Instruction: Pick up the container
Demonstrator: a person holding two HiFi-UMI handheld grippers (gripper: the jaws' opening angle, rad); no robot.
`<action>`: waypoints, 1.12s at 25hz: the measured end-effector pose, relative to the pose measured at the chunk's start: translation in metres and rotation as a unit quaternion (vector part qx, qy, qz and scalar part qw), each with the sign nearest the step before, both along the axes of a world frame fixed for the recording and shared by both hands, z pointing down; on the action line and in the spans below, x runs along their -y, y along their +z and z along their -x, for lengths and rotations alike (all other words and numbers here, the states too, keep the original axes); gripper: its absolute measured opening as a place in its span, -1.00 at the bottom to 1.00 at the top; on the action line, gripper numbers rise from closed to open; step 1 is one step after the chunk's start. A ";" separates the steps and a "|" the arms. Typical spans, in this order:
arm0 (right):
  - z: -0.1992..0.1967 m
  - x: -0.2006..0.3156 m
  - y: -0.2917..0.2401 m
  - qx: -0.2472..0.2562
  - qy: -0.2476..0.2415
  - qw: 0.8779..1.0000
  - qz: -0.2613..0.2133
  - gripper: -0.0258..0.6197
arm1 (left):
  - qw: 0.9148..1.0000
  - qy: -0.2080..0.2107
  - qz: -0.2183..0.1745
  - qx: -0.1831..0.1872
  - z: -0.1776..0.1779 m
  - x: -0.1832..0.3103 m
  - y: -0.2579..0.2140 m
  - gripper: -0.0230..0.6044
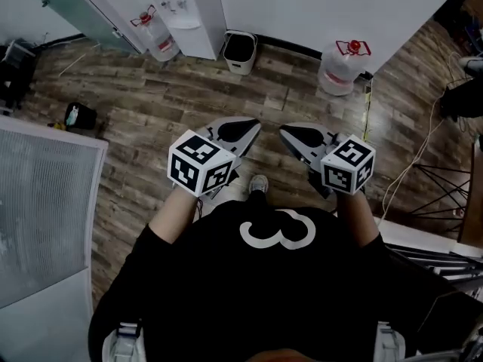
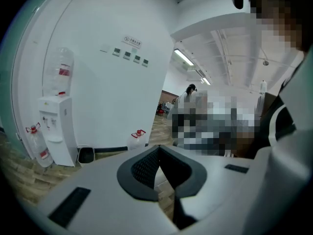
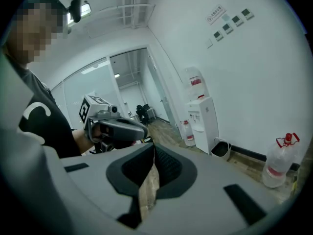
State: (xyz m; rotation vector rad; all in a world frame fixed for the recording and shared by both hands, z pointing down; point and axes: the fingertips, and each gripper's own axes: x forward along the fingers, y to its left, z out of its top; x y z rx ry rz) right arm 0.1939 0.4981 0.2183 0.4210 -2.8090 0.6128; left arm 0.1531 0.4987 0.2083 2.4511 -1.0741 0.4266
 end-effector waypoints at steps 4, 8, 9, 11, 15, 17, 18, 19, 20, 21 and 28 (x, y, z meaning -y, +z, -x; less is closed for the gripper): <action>0.030 0.039 0.006 -0.025 -0.013 1.000 0.004 -0.84 | 1.000 -0.003 0.005 -0.003 0.033 0.041 0.007 -0.88; 0.045 0.070 0.007 -0.034 -0.007 0.999 0.004 -0.84 | 1.000 -0.009 0.007 -0.012 0.056 0.070 0.010 -0.88; 0.049 0.075 0.007 -0.034 -0.006 0.999 0.003 -0.84 | 1.000 -0.009 0.007 -0.013 0.060 0.074 0.011 -0.88; 0.056 0.082 0.006 -0.034 -0.007 0.999 0.001 -0.84 | 1.000 -0.008 0.007 -0.011 0.064 0.079 0.012 -0.88; 0.067 0.096 0.002 -0.034 -0.018 0.999 -0.008 -0.84 | 1.000 -0.008 -0.001 -0.004 0.071 0.090 0.007 -0.88; 0.072 0.106 0.000 -0.031 -0.021 0.999 -0.013 -0.84 | 1.000 -0.010 -0.006 0.000 0.074 0.096 0.005 -0.88; 0.074 0.112 -0.001 -0.028 -0.022 0.999 -0.014 -0.84 | 1.000 -0.012 -0.007 0.003 0.076 0.100 0.006 -0.88; 0.077 0.117 -0.002 -0.024 -0.023 0.999 -0.015 -0.84 | 1.000 -0.014 -0.007 0.006 0.079 0.103 0.006 -0.88; 0.079 0.122 -0.002 -0.019 -0.025 0.999 -0.015 -0.84 | 1.000 -0.016 -0.007 0.009 0.081 0.108 0.007 -0.88; 0.081 0.127 -0.002 -0.015 -0.027 0.999 -0.015 -0.84 | 1.000 -0.020 -0.006 0.012 0.083 0.112 0.008 -0.88; 0.096 0.189 0.008 0.001 -0.040 0.999 -0.006 -0.84 | 0.999 -0.036 0.001 0.026 0.098 0.167 0.017 -0.88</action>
